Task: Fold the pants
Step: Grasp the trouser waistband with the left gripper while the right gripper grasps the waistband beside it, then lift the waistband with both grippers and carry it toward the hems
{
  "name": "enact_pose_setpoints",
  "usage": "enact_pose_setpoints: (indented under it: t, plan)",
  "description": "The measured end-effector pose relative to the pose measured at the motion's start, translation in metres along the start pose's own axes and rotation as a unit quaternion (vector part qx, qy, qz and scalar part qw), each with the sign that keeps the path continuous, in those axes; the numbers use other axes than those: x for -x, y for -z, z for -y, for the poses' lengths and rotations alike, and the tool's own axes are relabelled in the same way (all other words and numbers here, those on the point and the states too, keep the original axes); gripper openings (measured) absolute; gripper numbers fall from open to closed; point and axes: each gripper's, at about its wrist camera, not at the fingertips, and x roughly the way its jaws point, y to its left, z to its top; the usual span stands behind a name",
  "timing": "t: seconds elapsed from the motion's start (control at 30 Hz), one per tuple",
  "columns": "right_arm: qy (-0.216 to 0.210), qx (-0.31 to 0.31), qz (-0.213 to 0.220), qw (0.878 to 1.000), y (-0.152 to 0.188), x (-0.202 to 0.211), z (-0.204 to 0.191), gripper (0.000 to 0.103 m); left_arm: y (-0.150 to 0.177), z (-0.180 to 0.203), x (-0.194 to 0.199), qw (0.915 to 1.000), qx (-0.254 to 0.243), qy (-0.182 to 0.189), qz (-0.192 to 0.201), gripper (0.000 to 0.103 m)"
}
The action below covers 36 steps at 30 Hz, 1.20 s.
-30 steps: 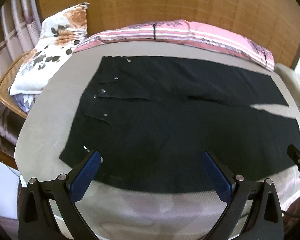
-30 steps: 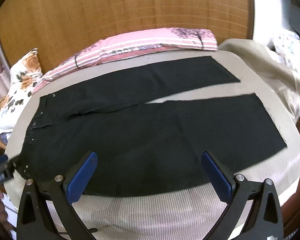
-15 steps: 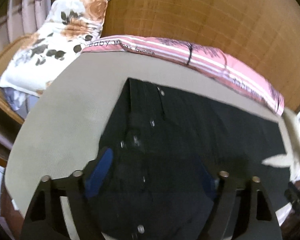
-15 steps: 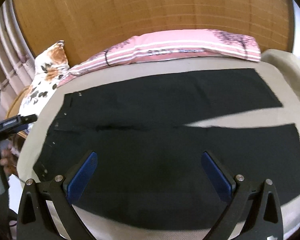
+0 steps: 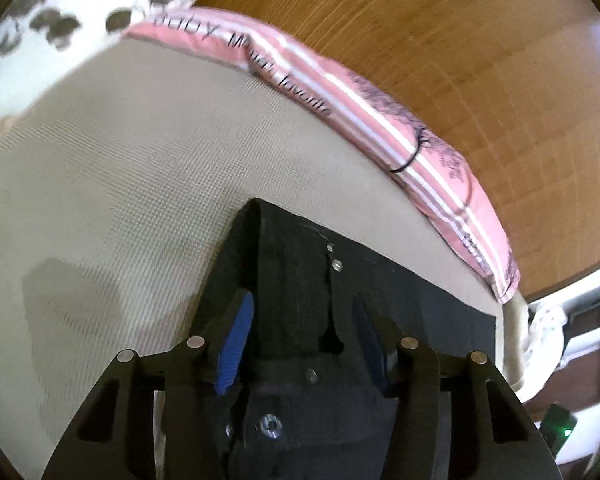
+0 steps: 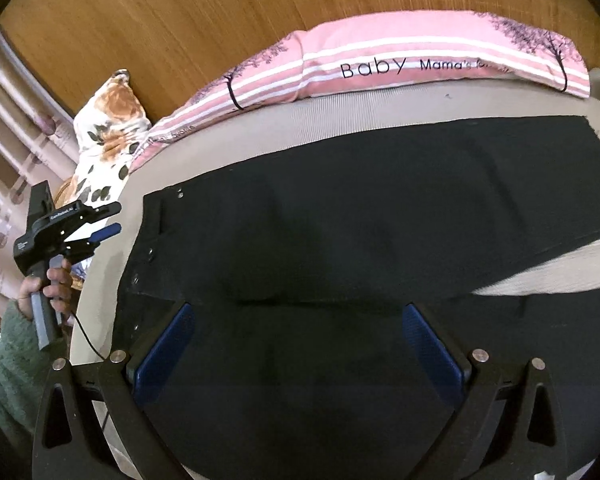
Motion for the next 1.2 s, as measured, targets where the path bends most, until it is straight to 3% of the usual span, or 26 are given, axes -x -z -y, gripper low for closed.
enact_pose_setpoints:
  t: [0.13, 0.33, 0.47, 0.73, 1.2]
  plan:
    - [0.008, 0.005, -0.01, 1.0, -0.007, -0.014, -0.004, 0.103, -0.013, -0.018, -0.022, 0.9994, 0.025, 0.015, -0.02, 0.042]
    - [0.012, 0.008, -0.024, 1.0, -0.016, -0.036, -0.008, 0.103, -0.025, -0.03, -0.04, 0.999, 0.023, 0.023, -0.032, 0.041]
    - [0.014, 0.013, -0.028, 0.999, -0.022, -0.045, -0.01, 0.103, -0.03, -0.03, -0.049, 0.9974, 0.02, 0.05, -0.047, 0.029]
    - [0.01, 0.015, -0.024, 1.0, -0.038, -0.059, -0.005, 0.103, -0.033, -0.014, -0.058, 0.9944, -0.003, 0.084, -0.063, 0.028]
    - [0.006, 0.044, -0.015, 0.999, -0.067, -0.078, -0.004, 0.103, -0.045, -0.005, -0.094, 0.9919, -0.005, 0.088, -0.091, 0.028]
